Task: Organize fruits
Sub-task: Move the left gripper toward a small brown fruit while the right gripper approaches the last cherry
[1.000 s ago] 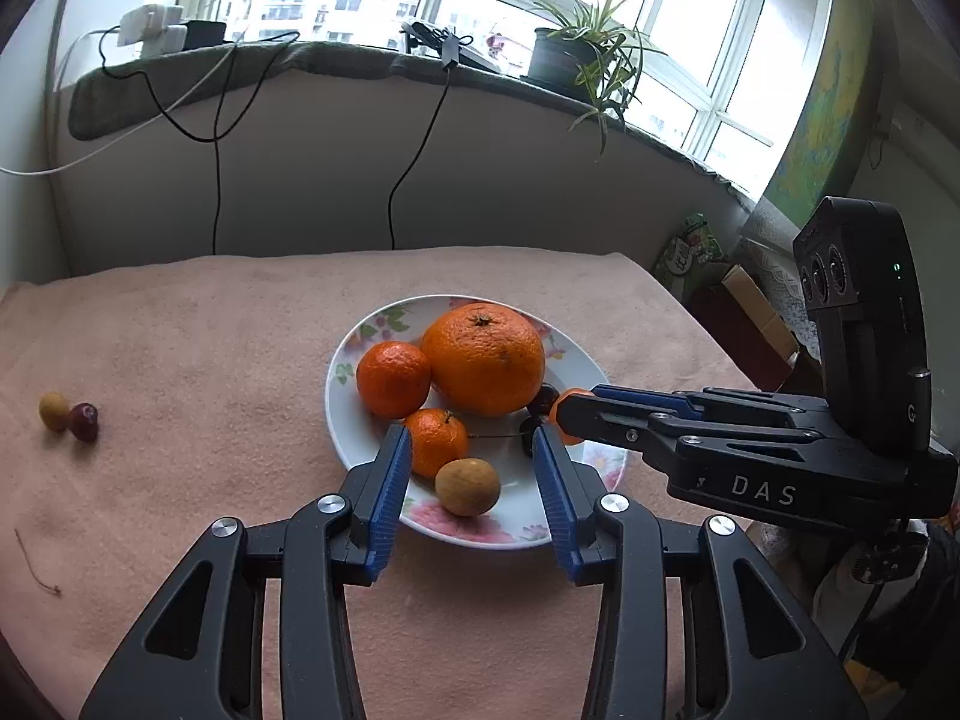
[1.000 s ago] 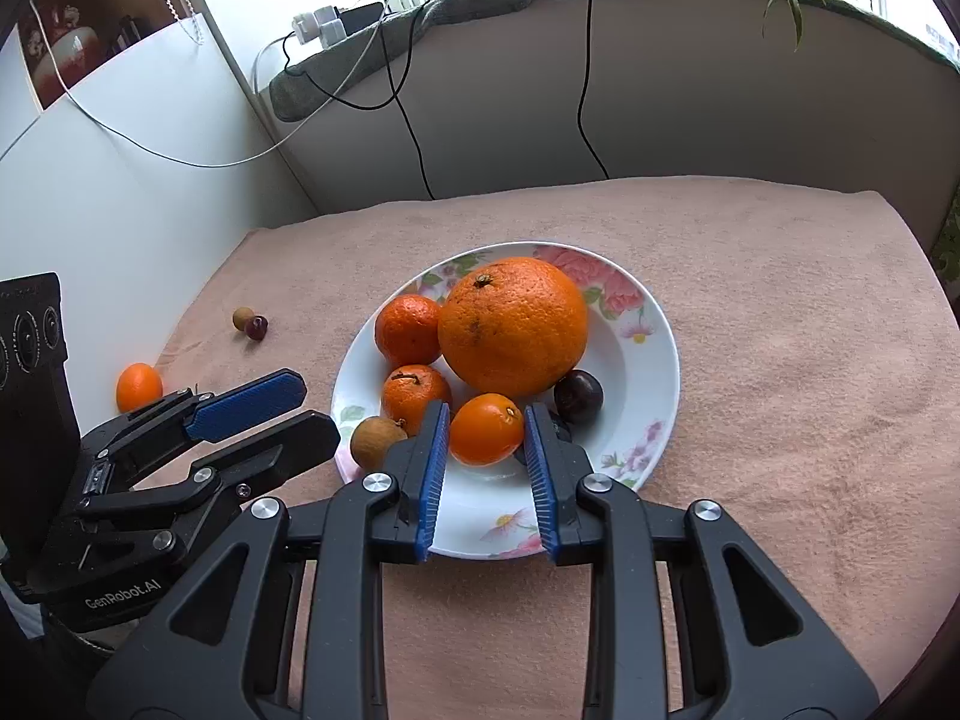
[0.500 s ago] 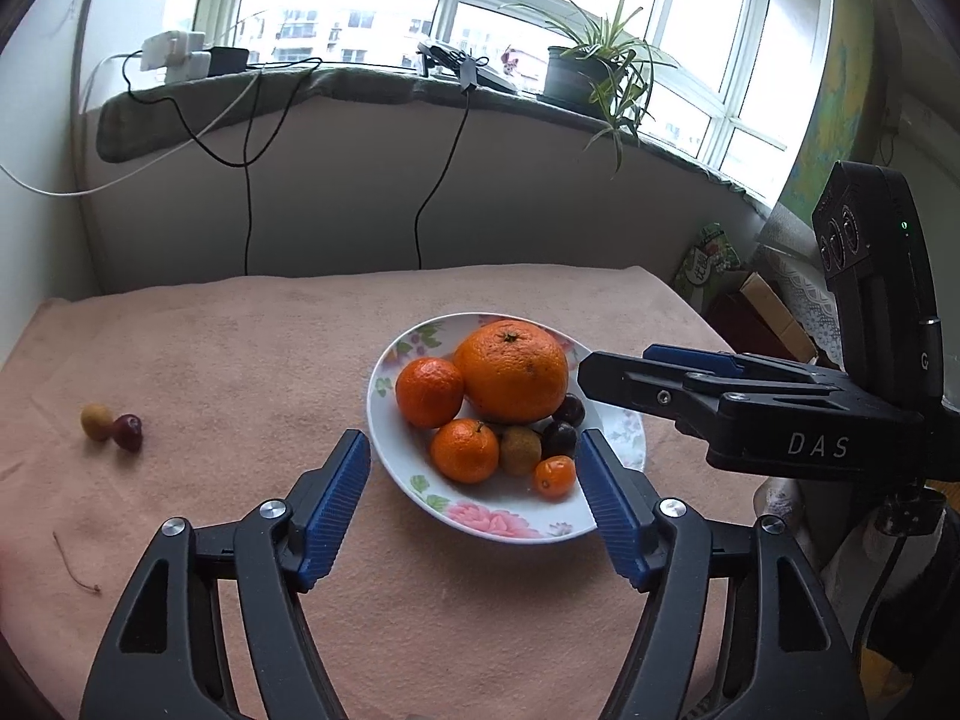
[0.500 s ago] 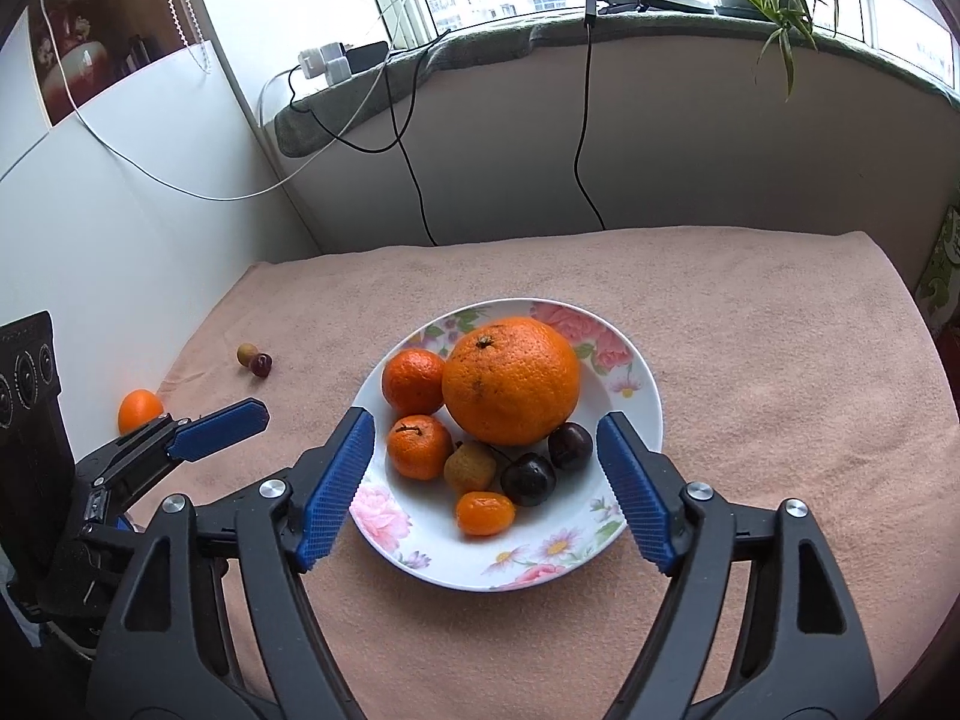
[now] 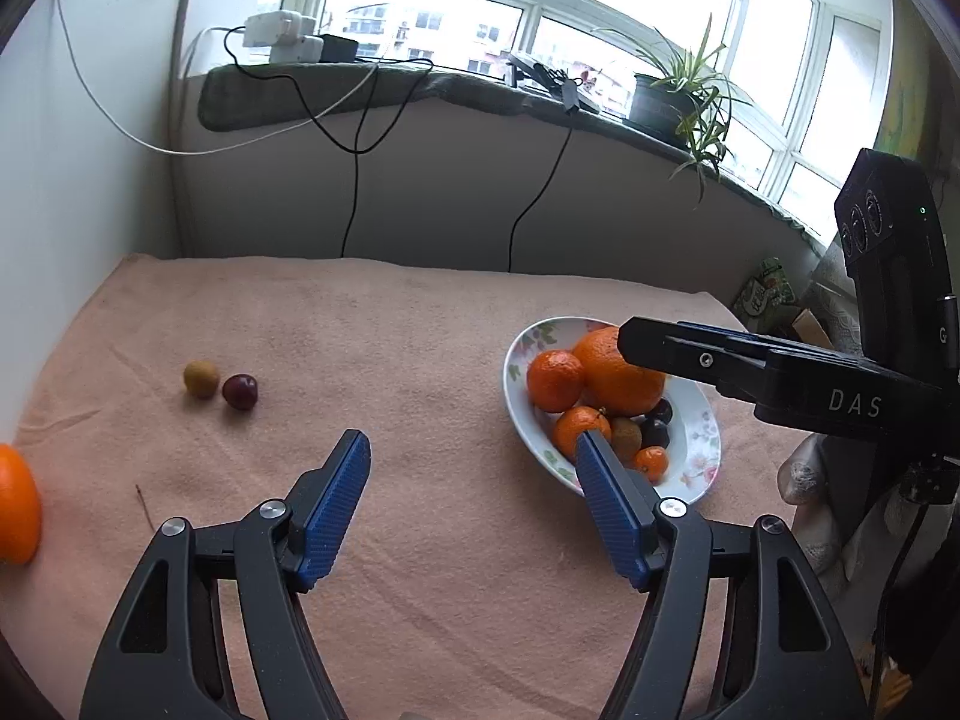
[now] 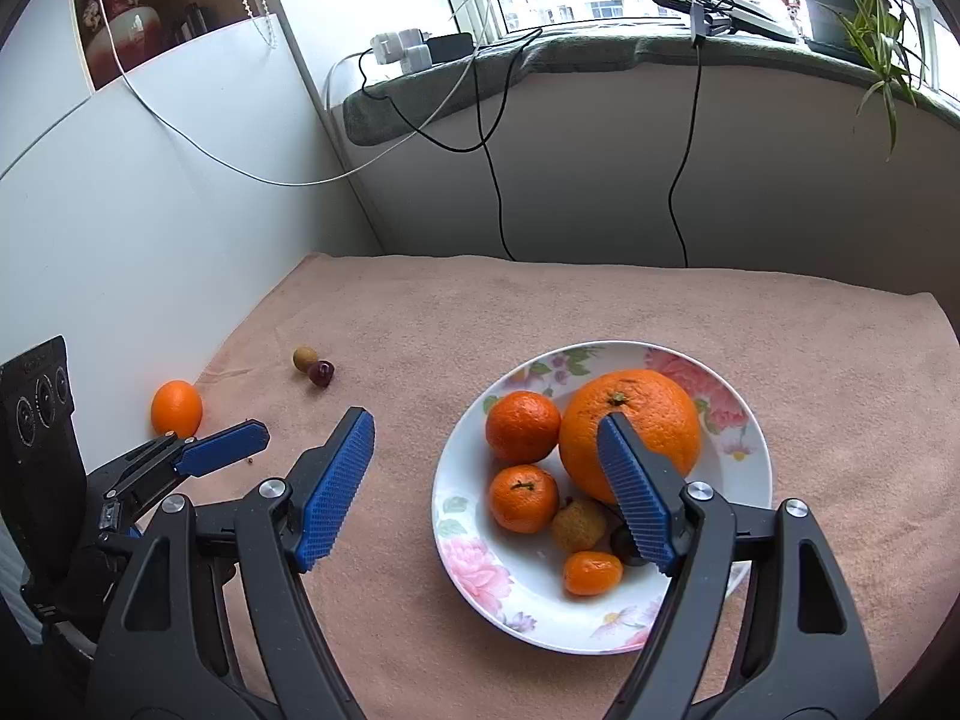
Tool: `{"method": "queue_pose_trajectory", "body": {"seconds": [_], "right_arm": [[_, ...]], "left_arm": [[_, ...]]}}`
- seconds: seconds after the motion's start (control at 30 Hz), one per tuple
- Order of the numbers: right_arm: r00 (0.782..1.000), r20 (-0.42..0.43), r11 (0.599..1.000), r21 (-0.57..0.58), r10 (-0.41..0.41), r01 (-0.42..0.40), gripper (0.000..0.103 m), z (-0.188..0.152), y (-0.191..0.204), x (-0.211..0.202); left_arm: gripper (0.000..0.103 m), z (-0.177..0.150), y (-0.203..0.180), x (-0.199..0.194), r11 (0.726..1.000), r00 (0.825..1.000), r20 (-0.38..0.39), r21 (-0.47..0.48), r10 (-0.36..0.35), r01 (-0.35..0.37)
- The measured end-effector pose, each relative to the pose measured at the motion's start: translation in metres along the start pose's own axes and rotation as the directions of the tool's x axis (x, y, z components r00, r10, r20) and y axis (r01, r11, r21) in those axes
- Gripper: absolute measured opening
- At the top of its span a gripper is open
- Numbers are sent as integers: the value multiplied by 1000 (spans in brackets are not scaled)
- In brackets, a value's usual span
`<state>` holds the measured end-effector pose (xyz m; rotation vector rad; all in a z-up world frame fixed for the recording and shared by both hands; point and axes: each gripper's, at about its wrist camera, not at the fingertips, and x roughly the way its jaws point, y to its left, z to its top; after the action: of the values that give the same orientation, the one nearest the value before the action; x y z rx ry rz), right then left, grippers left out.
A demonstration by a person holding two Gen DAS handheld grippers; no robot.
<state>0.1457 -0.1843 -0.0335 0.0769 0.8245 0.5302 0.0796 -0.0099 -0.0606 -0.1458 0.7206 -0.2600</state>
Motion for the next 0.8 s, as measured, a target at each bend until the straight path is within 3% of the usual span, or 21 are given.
{"method": "queue_pose_trajectory", "body": {"seconds": [0.47,0.8], "right_arm": [[996,-58,993,-89,72,-77,79,13,50,42],[987,-108,988,-84,121,-131,79,22,78,76]], "left_arm": [[71,-9,61,-27,987,991,30,-97,130,-126],[70,-6,100,-18,980,986,8,-117,164,-162]]}}
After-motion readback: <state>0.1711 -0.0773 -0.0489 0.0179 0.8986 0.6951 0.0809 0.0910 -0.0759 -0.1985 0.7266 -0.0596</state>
